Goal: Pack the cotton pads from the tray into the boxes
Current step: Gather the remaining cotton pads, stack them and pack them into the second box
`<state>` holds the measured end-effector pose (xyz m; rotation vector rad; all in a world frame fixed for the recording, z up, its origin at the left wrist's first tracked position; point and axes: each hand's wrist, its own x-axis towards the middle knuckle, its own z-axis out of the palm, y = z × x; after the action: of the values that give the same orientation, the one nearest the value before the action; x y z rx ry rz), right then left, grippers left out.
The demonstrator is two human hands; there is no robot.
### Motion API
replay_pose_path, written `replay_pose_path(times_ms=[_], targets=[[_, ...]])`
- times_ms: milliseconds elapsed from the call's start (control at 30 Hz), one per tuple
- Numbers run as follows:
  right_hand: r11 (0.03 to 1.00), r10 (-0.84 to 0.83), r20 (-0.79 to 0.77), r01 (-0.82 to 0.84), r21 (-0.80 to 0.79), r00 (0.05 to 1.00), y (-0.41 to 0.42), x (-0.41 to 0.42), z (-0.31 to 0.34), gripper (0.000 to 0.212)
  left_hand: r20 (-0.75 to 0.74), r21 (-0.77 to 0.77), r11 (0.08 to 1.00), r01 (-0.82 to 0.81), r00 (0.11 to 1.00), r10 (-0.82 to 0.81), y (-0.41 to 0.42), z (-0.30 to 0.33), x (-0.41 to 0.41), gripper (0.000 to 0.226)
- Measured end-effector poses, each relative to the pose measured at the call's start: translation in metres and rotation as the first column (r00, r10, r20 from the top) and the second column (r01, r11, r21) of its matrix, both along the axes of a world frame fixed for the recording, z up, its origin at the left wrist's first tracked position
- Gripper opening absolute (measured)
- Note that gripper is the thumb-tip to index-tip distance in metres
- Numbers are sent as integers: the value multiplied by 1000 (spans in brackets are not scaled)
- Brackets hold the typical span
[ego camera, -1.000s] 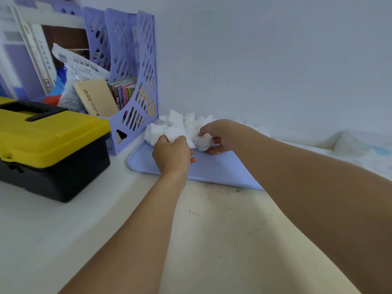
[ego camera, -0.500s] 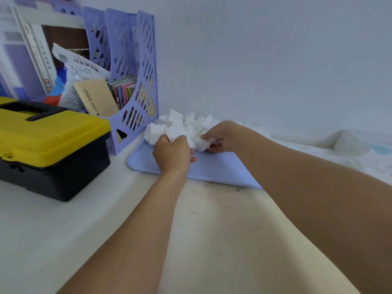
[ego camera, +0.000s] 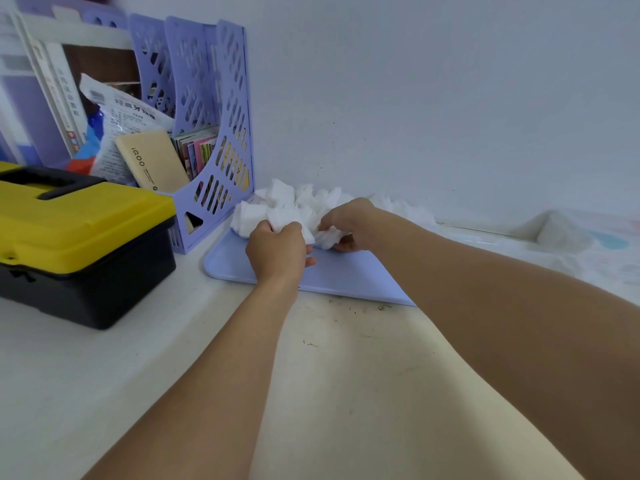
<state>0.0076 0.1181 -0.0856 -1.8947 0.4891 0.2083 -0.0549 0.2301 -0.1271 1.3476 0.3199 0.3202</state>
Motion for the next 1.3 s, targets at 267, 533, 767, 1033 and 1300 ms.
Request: replay_pose_path(times_ms=[267,533,767,1033,1300], targets=[[998,33,87,-28,-56,996,-40,-18,7,32,8,44,999,21,1000,-21,-1,-2,0,13],[997,54,7,-54,-49,999,-73,-40,4,34,17,146,961,237,970,-242,-8,-3,-3,13],[1000,-10,-29,10,7,1000,-62,-41,5,45,-125,273,842,465,885,-448,-17,-5,0,28],[984,-109,180,81,157,978,-66,-53,4,34,-56,107,909,404,915,-400,-9,2,-4,33],[772,135,343,-315,551,930,-116,-125,33,13,33,-209,653,728,672,-740,-48,20,-55,31]])
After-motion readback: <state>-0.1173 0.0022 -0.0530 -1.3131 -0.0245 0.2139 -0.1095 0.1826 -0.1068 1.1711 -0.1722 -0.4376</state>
